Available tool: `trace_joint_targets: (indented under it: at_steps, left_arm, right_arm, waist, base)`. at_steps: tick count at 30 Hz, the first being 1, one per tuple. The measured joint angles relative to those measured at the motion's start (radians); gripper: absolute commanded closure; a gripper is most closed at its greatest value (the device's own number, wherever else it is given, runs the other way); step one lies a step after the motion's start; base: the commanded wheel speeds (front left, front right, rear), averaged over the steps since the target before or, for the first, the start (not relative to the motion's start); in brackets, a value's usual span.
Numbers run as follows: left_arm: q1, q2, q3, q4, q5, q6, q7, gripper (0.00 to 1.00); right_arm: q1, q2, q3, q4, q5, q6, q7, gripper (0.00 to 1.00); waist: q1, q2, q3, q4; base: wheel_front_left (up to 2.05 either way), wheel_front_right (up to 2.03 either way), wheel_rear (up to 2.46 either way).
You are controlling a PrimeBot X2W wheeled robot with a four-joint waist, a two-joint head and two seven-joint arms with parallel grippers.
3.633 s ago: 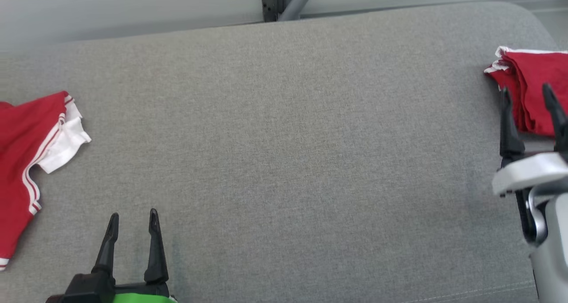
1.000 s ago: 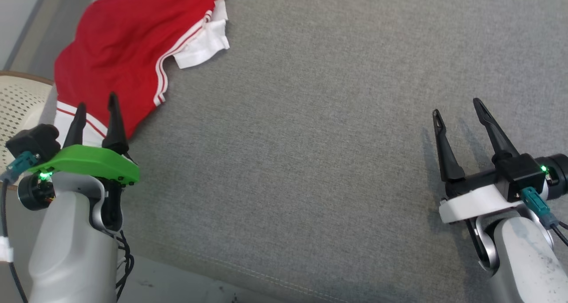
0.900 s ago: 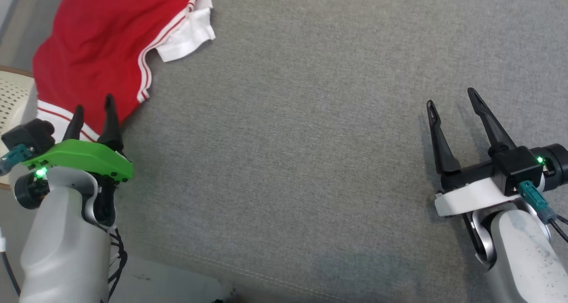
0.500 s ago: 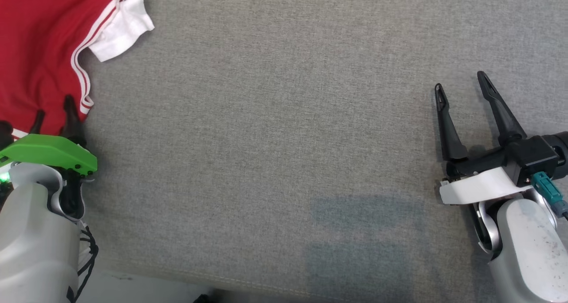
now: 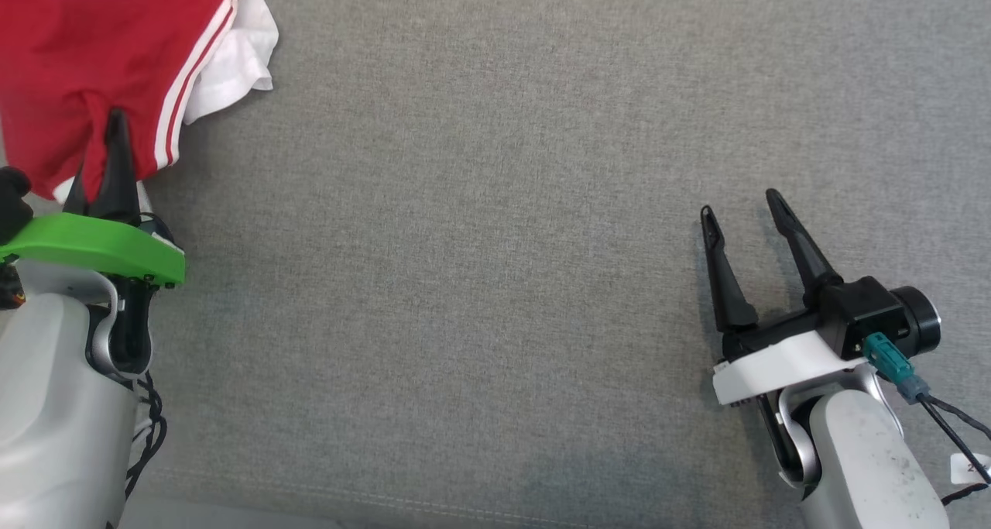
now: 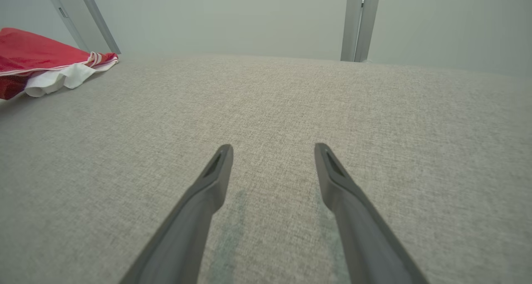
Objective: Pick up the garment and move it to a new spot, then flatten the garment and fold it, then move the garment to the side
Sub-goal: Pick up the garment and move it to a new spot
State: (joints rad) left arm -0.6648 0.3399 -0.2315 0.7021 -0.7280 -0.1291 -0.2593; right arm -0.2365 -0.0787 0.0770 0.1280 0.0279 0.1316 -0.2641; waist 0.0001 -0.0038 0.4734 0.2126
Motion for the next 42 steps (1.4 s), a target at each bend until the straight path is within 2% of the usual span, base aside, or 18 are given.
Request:
trace_joint_targets:
  at_steps: [6,9,12,16,23,27,30,35,42]
  left_arm:
    - [0.078,0.054,-0.03,-0.37,0.016,0.0,0.005,1.0]
    - [0.113,0.075,-0.043,-0.538,0.004,0.006,0.058,1.0]
    - [0.125,0.083,-0.054,-0.715,-0.013,0.033,0.128,1.0]
    - [0.13,0.046,-0.082,-0.914,-0.064,0.068,0.204,1.0]
    - [0.107,-0.069,-0.13,-1.101,-0.173,0.15,0.296,1.0]
    - [0.108,-0.101,-0.155,-1.088,-0.202,0.174,0.312,1.0]
    - [0.13,-0.139,-0.188,-1.015,-0.23,0.16,0.311,1.0]
    - [0.15,-0.164,-0.231,-0.741,-0.208,0.112,0.257,1.0]
    - [0.113,-0.255,-0.27,-0.354,-0.193,0.048,0.113,1.0]
  right_arm:
    - [0.051,0.026,0.009,0.026,0.037,0.0,0.0,0.0]
    - [0.082,0.027,0.006,0.032,0.085,0.0,0.0,0.0]
    - [0.108,0.028,0.002,0.033,0.114,0.0,0.0,0.0]
    - [0.136,0.028,-0.01,0.035,0.133,0.0,0.0,0.0]
    - [0.15,0.028,-0.006,0.036,0.148,0.0,0.0,0.0]
    - [0.15,0.028,0.002,0.038,0.157,0.0,0.0,0.0]
    - [0.148,0.028,0.002,0.038,0.164,0.0,0.0,0.0]
    - [0.143,0.028,0.01,0.038,0.17,0.0,0.0,0.0]
    - [0.119,0.028,0.019,0.04,0.184,0.0,0.0,0.0]
  waist:
    - [-0.0001,0.0,-0.115,-0.028]
    - [-0.0001,0.0,-0.166,-0.052]
    - [-0.0001,0.0,-0.208,-0.088]
    - [-0.0001,0.0,-0.247,-0.15]
    - [-0.0001,0.0,-0.29,-0.271]
    - [-0.0001,0.0,-0.301,-0.337]
    - [-0.0001,0.0,-0.301,-0.382]
    - [-0.0001,0.0001,-0.281,-0.433]
    - [-0.0001,0.0,-0.229,-0.463]
  base:
    - [0.0,0.0,0.0]
    - [0.0,0.0,0.0]
    - [0.0,0.0,0.0]
    - [0.0,0.0,0.0]
    - [0.0,0.0,0.0]
    - [0.0,0.0,0.0]
    - [0.0,0.0,0.0]
    - [0.0,0.0,0.0]
    - [0.0,0.0,0.0]
